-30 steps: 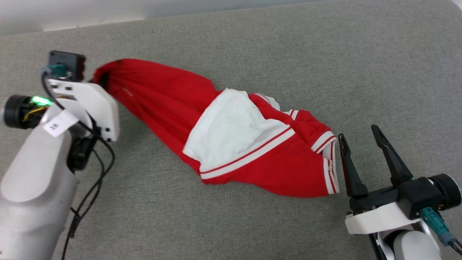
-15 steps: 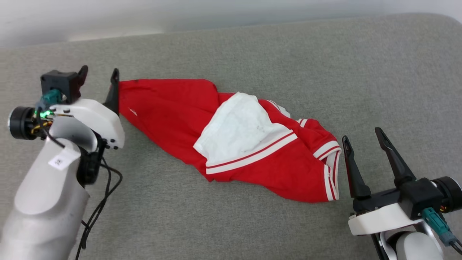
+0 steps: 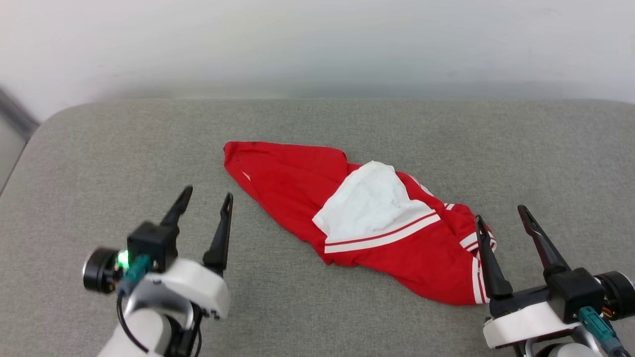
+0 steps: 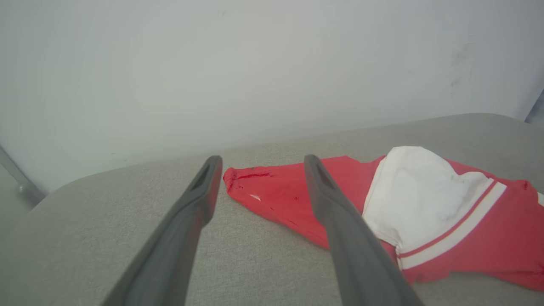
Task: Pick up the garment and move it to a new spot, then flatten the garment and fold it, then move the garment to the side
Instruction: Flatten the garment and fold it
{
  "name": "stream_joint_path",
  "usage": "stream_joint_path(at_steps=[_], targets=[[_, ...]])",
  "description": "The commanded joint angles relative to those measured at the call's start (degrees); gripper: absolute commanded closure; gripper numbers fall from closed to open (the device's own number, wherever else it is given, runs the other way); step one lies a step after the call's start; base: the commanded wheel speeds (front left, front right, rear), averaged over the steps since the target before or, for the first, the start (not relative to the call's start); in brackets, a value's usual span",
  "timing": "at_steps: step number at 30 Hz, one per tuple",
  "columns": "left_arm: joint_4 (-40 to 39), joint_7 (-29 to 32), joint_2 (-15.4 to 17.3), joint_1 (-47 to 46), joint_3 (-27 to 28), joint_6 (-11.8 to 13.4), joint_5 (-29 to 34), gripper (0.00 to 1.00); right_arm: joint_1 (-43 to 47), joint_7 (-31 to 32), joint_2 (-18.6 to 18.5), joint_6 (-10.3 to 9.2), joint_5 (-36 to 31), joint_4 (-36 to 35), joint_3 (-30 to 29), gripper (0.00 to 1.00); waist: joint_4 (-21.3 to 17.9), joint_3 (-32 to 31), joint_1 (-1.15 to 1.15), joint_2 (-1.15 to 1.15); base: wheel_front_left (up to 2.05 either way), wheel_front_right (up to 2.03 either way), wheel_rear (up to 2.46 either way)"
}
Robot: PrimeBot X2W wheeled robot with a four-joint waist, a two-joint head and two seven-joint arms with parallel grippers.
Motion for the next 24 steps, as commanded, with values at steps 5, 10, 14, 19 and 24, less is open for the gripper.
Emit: stream_joint_path(at_steps=[5,10,14,19,24], targets=[[-4.6,-1.6,-1.1,7.7,-0.3,3.2,-0.7,0.00,0.8,-0.1,0.1,-0.02,0.1,-0.2,-0.2,0.00,0.8,-0.8,0.01,0.00,0.00,0.00,0.00],[-6.0,-0.3,-2.1,9.8,-1.8,3.0,-1.9,0.00,1.2,-0.1,0.1,-0.02,0.4,-0.3,0.0,0.00,0.9,-0.5,0.01,0.00,0.00,0.00,0.00],[-6.1,2.9,-1.8,7.7,-4.6,1.7,-0.5,0.00,0.8,-0.1,0.1,-0.02,0.2,-0.4,0.3,0.00,0.6,0.3,0.01,0.00,0.00,0.00,0.00],[-6.0,11.4,-3.5,2.5,-9.3,-2.4,-1.8,0.00,-0.1,-0.1,0.1,-0.02,0.0,-0.5,0.8,0.00,-0.6,1.9,0.01,0.00,0.00,0.00,0.00],[-3.4,20.9,-5.0,-4.8,-12.9,-5.3,-2.2,0.00,-1.0,-0.1,0.1,-0.02,-0.2,-0.1,1.6,0.00,-2.5,4.0,0.01,0.00,0.00,0.00,0.00]])
